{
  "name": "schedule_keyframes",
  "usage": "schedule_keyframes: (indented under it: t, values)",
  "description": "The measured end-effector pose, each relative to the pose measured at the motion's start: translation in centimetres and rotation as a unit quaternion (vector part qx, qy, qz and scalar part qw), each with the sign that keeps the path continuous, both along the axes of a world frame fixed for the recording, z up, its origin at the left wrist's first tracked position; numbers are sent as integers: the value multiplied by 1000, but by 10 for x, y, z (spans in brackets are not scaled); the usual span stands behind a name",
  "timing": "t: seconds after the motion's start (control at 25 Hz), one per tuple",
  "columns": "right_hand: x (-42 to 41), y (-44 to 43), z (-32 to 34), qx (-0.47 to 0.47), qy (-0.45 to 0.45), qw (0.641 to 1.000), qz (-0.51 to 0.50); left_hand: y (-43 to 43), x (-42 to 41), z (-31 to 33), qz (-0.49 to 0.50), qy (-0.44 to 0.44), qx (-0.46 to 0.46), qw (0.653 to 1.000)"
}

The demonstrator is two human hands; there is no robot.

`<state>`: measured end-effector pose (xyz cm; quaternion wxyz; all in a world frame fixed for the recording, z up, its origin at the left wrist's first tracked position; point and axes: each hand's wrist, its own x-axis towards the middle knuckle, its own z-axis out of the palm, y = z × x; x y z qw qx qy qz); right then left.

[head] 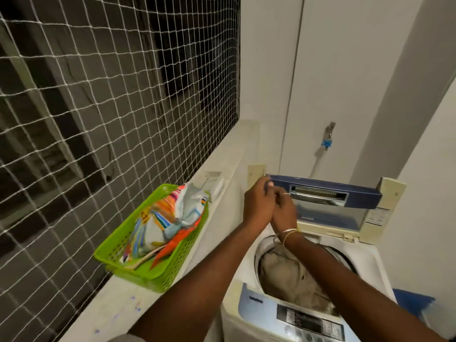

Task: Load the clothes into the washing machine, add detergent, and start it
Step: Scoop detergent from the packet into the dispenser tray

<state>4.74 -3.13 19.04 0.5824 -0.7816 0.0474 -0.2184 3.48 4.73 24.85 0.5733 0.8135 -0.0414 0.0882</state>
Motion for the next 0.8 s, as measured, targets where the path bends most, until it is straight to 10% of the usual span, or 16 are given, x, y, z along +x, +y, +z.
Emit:
schedule_keyframes:
  t: [0.32,0.8]
  values:
    - [-2,69,67,-128,-112,979,111,84,1,129,5,-114,94,989]
    - [15,126,100,-442,-27,883,154,190,2,89,40,22,15,999]
